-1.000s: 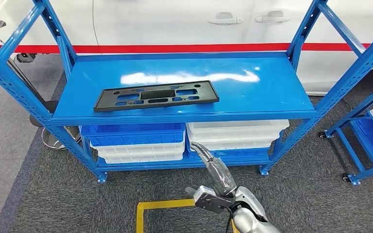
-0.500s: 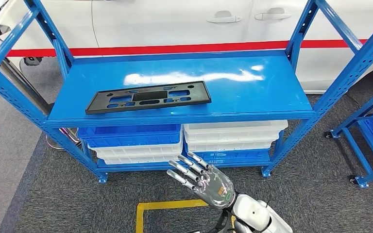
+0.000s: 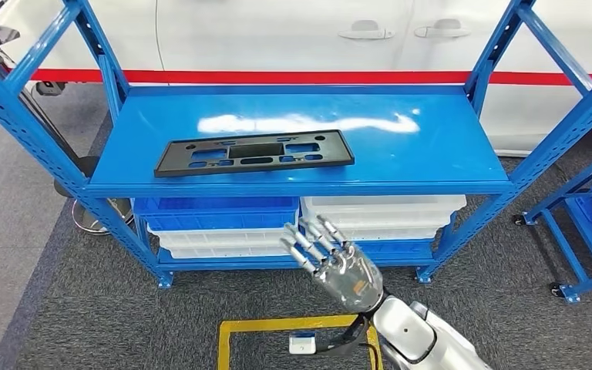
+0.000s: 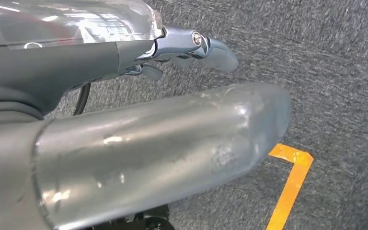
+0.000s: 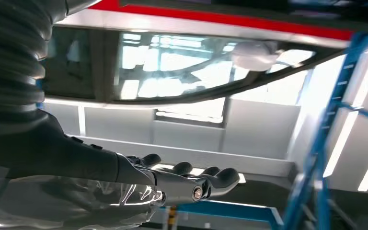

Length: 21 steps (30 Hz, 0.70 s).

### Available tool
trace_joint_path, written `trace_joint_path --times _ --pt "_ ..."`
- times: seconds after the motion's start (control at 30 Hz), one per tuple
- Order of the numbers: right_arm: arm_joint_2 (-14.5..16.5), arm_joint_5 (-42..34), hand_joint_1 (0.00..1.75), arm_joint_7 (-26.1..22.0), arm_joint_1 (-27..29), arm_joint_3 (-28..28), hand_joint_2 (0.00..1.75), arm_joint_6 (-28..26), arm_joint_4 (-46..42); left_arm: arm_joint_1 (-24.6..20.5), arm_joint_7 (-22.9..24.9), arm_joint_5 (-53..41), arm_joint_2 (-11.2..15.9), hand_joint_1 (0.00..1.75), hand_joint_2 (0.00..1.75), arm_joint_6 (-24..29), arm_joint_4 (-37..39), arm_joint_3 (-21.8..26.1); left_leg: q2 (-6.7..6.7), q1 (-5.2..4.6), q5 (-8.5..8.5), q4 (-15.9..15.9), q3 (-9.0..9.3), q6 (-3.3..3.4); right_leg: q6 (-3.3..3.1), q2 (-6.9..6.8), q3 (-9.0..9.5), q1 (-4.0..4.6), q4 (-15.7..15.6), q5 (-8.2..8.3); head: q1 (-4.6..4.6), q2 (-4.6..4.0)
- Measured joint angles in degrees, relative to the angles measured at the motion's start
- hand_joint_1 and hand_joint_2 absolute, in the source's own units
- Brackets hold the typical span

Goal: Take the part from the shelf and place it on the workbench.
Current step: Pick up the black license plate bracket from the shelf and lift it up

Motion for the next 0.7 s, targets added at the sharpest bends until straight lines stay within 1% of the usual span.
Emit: trace_joint_path --times 0.03,0.07,0.2,0.27,0.3,0.33,0.4,0.43,0.47,0.5,0.53,0.57,0.6,0.63,0.67,0.7 --pt "0.14 -0.11 0.0 -0.18 0.13 0.55 1.75 0.0 0.2 0.01 -0.03 0.0 0.04 0.0 0.0 -0.14 0.0 0.03 -0.09 -0.04 -0.02 0.01 -0.02 0.04 0.04 0.01 -1.08 -0.02 2.2 -0.59 -0.01 0.0" --pt "0.21 -0.22 0.0 -0.38 0.25 0.85 1.75 0.0 0.34 0.03 -0.04 0.0 0.07 0.0 0.0 -0.21 0.0 0.05 -0.16 -0.05 -0.03 0.01 -0.02 0.05 0.05 0.01 -1.66 -0.02 3.31 -0.73 -0.01 0.0" --pt "0.24 -0.29 0.0 -0.48 0.31 0.94 1.75 0.0 0.39 0.04 -0.04 0.0 0.07 0.0 0.0 -0.25 0.0 0.07 -0.2 -0.06 -0.03 0.01 -0.02 0.05 0.05 0.01 -1.81 -0.02 3.54 -0.64 -0.01 0.0" --pt "0.28 -0.67 0.0 -1.04 0.31 1.11 1.75 0.0 0.58 0.08 -0.08 -0.01 0.07 0.0 0.0 -0.35 0.0 0.14 -0.35 -0.09 -0.09 0.03 0.06 0.03 -0.02 0.0 -1.32 -0.02 2.07 0.89 -0.01 0.0" --pt "0.29 -1.43 0.0 -2.3 0.32 1.21 1.75 -0.01 0.78 0.12 -0.12 -0.02 0.07 0.0 0.0 -0.49 0.01 0.21 -0.47 -0.17 -0.23 0.05 0.23 -0.12 -0.37 -0.04 0.39 0.08 -1.87 3.06 -0.01 0.0" --pt "0.3 -2.7 0.0 -4.69 0.47 1.05 1.75 -0.03 1.09 0.14 -0.23 0.01 0.07 0.0 0.0 -0.61 0.01 0.35 -0.56 -0.29 -0.45 0.04 0.37 -0.65 -0.86 -0.11 2.28 0.2 -6.29 5.08 -0.02 0.0" --pt "-0.04 -5.12 0.0 -9.49 0.84 0.39 1.75 -0.08 1.62 0.15 -0.44 0.14 0.2 0.0 0.0 -0.77 0.02 0.65 -0.57 -0.37 -1.38 0.93 0.31 -1.99 -1.93 -0.43 5.83 0.32 -13.93 7.7 -0.02 0.0" --pt "-0.34 -5.86 0.0 -11.15 1.02 0.0 1.75 -0.1 1.83 0.13 -0.52 0.22 0.28 0.0 0.0 -0.77 0.02 0.79 -0.52 -0.33 -2.4 2.57 -0.45 -2.65 -2.27 -0.61 6.19 0.27 -14.57 7.53 -0.02 0.0" --pt "-0.73 -6.16 0.0 -11.81 1.1 -0.19 1.75 -0.1 1.96 0.13 -0.52 0.3 0.36 0.0 0.0 -0.77 0.02 0.87 -0.47 -0.24 -3.87 5.42 -1.8 -3.0 -2.51 -0.81 6.42 0.23 -14.72 7.47 -0.01 0.0" --pt "-1.09 -6.41 0.0 -12.38 1.2 -0.33 1.75 -0.11 2.1 0.15 -0.52 0.39 0.38 0.0 0.0 -0.77 0.02 0.95 -0.44 -0.2 -5.6 9.17 -3.76 -3.3 -2.7 -0.95 6.55 0.25 -14.74 7.31 -0.02 0.0" --pt "-1.38 -6.61 0.0 -12.85 1.36 -0.45 1.75 -0.11 2.27 0.21 -0.52 0.49 0.38 0.0 0.0 -0.74 0.02 1.05 -0.42 -0.12 -6.92 12.83 -5.82 -3.54 -2.83 -1.06 6.67 0.27 -14.73 7.15 -0.01 0.0" --pt "-1.62 -6.75 0.0 -13.25 1.56 -0.54 1.75 -0.11 2.44 0.29 -0.52 0.58 0.4 0.0 0.0 -0.68 0.02 1.19 -0.39 -0.05 -7.37 15.29 -7.33 -3.73 -2.84 -1.13 6.83 0.26 -14.72 6.98 -0.01 0.0" --pt "-1.78 -6.83 0.0 -13.58 1.73 -0.63 1.75 -0.11 2.59 0.35 -0.52 0.65 0.43 0.0 0.0 -0.59 0.02 1.37 -0.36 0.03 -6.67 15.75 -7.9 -3.87 -2.78 -1.15 7.06 0.21 -14.69 6.77 -0.01 0.0" --pt "-1.86 -6.9 0.0 -13.89 1.88 -0.74 1.75 -0.11 2.72 0.38 -0.52 0.7 0.46 0.0 0.0 -0.46 0.02 1.55 -0.33 0.11 -4.9 13.96 -7.34 -3.95 -2.64 -1.14 7.39 0.12 -14.66 6.52 -0.01 0.0" --pt "-1.9 -7.01 0.0 -14.18 1.98 -0.89 1.75 -0.11 2.83 0.39 -0.52 0.73 0.49 0.0 0.0 -0.34 0.02 1.69 -0.31 0.2 -2.51 10.47 -5.91 -3.99 -2.42 -1.13 7.78 0.02 -14.61 6.2 -0.01 0.0" --pt "-1.91 -7.12 0.0 -14.43 2.07 -1.09 1.75 -0.11 2.92 0.41 -0.52 0.76 0.5 0.0 0.0 -0.2 0.02 1.8 -0.35 0.24 -0.61 6.8 -4.32 -3.94 -2.11 -1.1 8.15 0.0 -14.51 5.82 -0.01 0.0"
